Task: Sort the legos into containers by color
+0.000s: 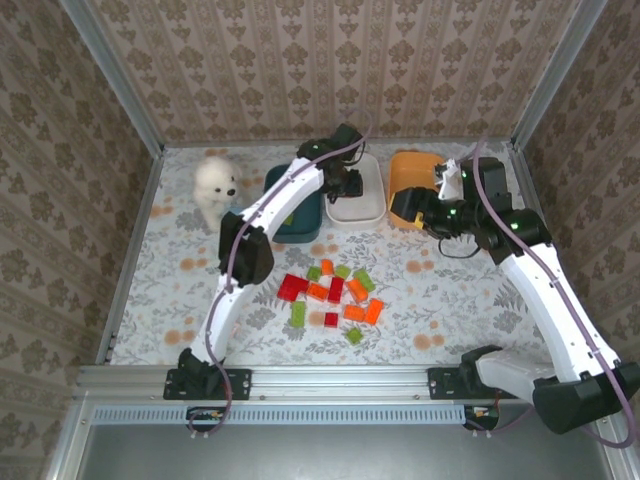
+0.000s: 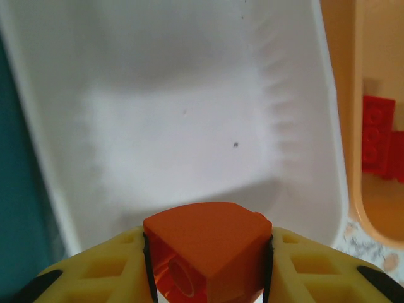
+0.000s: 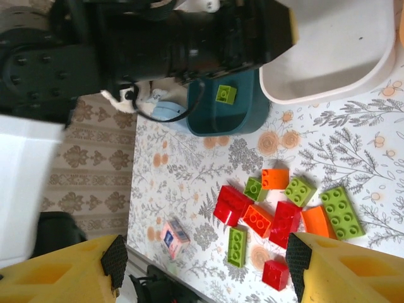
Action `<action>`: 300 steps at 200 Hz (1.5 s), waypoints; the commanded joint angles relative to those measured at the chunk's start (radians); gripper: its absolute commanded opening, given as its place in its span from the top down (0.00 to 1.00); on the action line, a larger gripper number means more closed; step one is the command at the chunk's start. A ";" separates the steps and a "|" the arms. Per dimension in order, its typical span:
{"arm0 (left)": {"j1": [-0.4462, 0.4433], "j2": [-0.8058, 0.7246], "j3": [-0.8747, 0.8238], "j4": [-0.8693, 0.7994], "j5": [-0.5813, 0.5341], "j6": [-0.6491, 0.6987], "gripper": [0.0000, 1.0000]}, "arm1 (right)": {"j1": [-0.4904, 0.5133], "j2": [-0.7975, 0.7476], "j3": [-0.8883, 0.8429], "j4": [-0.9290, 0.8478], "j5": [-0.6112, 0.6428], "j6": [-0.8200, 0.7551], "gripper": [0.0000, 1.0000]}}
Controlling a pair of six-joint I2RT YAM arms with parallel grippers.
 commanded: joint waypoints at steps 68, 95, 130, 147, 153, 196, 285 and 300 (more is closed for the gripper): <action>0.007 0.108 0.021 0.036 0.053 0.022 0.63 | -0.009 0.012 0.010 0.028 -0.003 0.028 0.29; 0.003 0.119 -0.003 0.024 0.058 0.009 0.61 | -0.012 0.016 0.003 0.025 -0.001 0.030 0.29; -0.004 0.130 -0.028 0.031 0.064 0.003 0.61 | -0.016 0.018 0.003 0.023 0.001 0.030 0.29; -0.007 0.138 -0.027 0.025 0.067 0.006 0.61 | -0.015 0.018 0.001 0.013 0.006 0.027 0.29; -0.008 0.139 -0.028 0.024 0.068 0.006 0.60 | -0.016 0.020 0.000 0.008 0.008 0.025 0.29; -0.010 0.133 -0.024 0.018 0.070 0.010 0.53 | -0.017 0.020 -0.008 -0.007 0.012 0.019 0.29; -0.014 0.086 0.010 0.016 0.075 0.007 0.39 | -0.019 0.014 0.003 -0.084 0.066 -0.052 0.29; -0.014 0.069 0.024 0.026 0.076 0.001 0.38 | -0.018 0.012 0.008 -0.098 0.076 -0.066 0.29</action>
